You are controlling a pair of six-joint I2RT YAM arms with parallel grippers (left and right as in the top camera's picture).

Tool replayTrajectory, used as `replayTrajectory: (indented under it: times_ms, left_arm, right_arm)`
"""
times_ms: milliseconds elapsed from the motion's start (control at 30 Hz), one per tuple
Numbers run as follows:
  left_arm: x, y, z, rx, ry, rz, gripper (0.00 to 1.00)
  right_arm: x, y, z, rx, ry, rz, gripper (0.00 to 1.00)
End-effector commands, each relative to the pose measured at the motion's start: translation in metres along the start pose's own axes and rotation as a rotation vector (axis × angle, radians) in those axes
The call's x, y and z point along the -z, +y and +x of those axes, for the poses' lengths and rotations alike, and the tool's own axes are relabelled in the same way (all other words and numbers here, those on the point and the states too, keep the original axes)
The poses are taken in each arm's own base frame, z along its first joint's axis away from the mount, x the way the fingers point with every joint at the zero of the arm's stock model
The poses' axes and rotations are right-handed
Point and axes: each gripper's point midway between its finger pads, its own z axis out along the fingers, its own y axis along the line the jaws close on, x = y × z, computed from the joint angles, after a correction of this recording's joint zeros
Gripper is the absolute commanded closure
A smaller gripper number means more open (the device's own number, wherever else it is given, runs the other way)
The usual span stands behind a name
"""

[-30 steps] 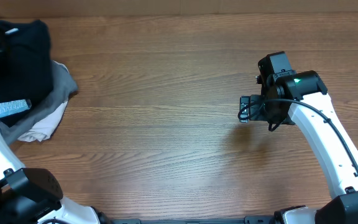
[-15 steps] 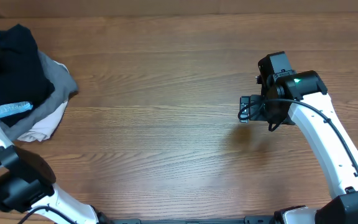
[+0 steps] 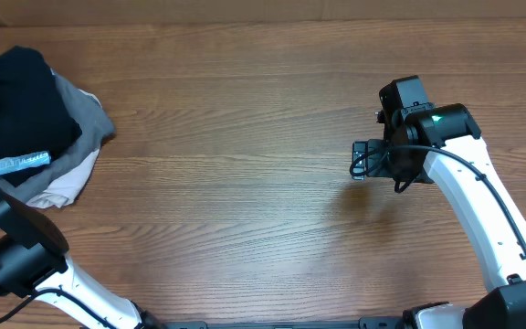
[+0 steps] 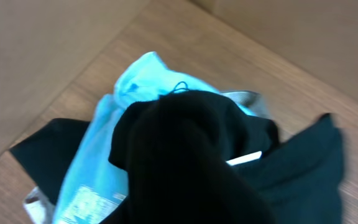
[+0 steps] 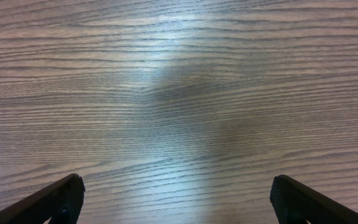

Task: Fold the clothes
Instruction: 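Open the left gripper and lift it away from the pile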

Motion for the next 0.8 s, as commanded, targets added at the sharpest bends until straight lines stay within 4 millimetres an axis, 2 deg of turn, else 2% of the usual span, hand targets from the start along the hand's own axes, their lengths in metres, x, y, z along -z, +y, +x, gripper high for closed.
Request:
replayTrajectory:
  times_ms: [0, 33, 133, 167, 267, 333, 467, 533, 633, 667, 700, 733, 767]
  left_arm:
    - [-0.008, 0.027, -0.004, 0.016, -0.011, -0.091, 0.14]
    - [-0.008, 0.033, -0.004, 0.021, -0.011, -0.103, 0.00]
    - [-0.004, 0.048, -0.010, 0.045, -0.035, -0.120, 0.00]
    - [0.004, 0.053, -0.018, 0.052, -0.053, -0.118, 0.00]
    - [0.025, 0.051, -0.036, 0.054, -0.096, -0.090, 0.00]
    - [0.049, 0.041, -0.057, 0.046, -0.157, -0.049, 0.00]
    - [0.108, 0.004, -0.098, 0.009, -0.289, 0.087, 0.00]
    - [0.131, -0.019, -0.105, -0.007, -0.321, 0.169, 0.00]
    - [0.154, -0.069, -0.097, -0.041, -0.299, 0.333, 0.00]
    - [0.155, -0.080, -0.092, -0.050, -0.283, 0.356, 0.00]
    - [0.154, -0.103, -0.081, -0.070, -0.241, 0.390, 0.00]
    - [0.153, -0.113, -0.075, -0.078, -0.222, 0.403, 0.00]
    - [0.151, -0.132, -0.064, -0.100, -0.183, 0.429, 0.00]
  right_arm:
    - [0.006, 0.001, -0.007, -0.010, -0.033, -0.010, 0.00]
    - [0.006, 0.001, -0.008, -0.010, -0.034, -0.010, 0.00]
    - [0.006, 0.001, -0.008, -0.010, -0.036, -0.011, 0.00]
    - [0.006, 0.001, -0.008, -0.010, -0.036, -0.011, 0.00]
    - [0.006, 0.001, -0.009, -0.010, -0.038, -0.011, 0.00]
    - [0.007, 0.001, -0.009, -0.010, -0.041, -0.012, 0.00]
    - [0.007, 0.002, -0.012, -0.010, -0.049, -0.014, 0.00]
    - [0.007, 0.002, -0.012, -0.010, -0.052, -0.015, 0.00]
    - [0.007, 0.004, -0.016, -0.011, -0.068, -0.028, 0.00]
    - [0.007, 0.007, -0.018, -0.011, -0.074, -0.044, 0.00]
    - [0.008, 0.017, -0.023, -0.009, -0.090, -0.097, 0.00]
    - [0.009, 0.023, -0.026, -0.007, -0.101, -0.129, 0.00]
    - [0.010, 0.028, -0.030, -0.005, -0.114, -0.156, 0.00]
